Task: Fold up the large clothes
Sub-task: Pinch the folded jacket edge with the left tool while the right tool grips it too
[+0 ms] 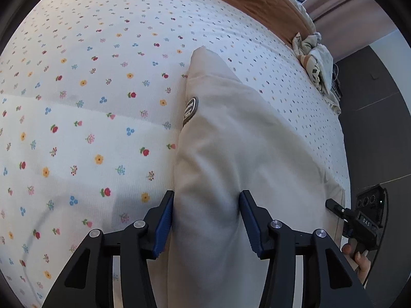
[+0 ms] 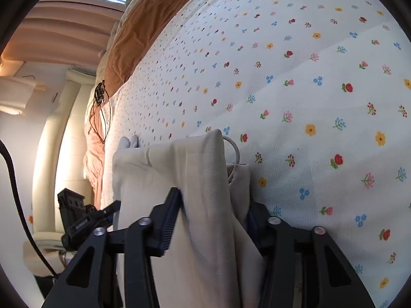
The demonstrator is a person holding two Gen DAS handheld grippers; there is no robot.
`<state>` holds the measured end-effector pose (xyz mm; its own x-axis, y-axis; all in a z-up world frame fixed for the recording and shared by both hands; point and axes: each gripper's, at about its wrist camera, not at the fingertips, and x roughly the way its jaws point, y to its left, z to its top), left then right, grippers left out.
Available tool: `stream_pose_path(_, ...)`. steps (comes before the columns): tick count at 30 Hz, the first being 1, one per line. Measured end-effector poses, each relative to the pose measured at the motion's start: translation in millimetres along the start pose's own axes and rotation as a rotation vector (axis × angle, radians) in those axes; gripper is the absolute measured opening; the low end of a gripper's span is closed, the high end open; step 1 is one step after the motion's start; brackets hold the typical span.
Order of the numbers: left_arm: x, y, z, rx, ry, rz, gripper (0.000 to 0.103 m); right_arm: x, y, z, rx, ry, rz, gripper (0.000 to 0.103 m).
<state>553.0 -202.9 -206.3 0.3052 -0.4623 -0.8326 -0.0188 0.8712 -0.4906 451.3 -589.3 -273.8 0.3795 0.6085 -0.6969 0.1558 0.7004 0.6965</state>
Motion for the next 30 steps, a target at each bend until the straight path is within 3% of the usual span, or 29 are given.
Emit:
stream_pose_path(3, -2.4, -5.9, 3.8, 0.025, -0.014, 0.027, 0.037, -4.8, 5.1, -3.9, -0.017, -0.019, -0.026, 0.028)
stream_pose_path(5, -6.8, -7.9, 3.7, 0.027, -0.022, 0.031, 0.026, -10.3, 13.1, -7.1, -0.039, -0.041, -0.042, 0.025)
stream_pose_path(8, -17.9, -10.5, 0.7, 0.037, -0.051, 0.037, 0.018, -18.1, 32.6, -10.7, -0.076, -0.07, -0.065, 0.023)
stream_pose_path(19, -94.1, -35.8, -16.5, 0.087, -0.175, -0.007, 0.01, -74.0, 91.8, -38.9, -0.171, -0.17, -0.06, 0.022)
stream_pose_path(30, -187.2, -55.9, -56.9, 0.114, -0.307, -0.071, 0.005, -145.9, 166.4, -107.5, -0.268, -0.305, -0.034, 0.022)
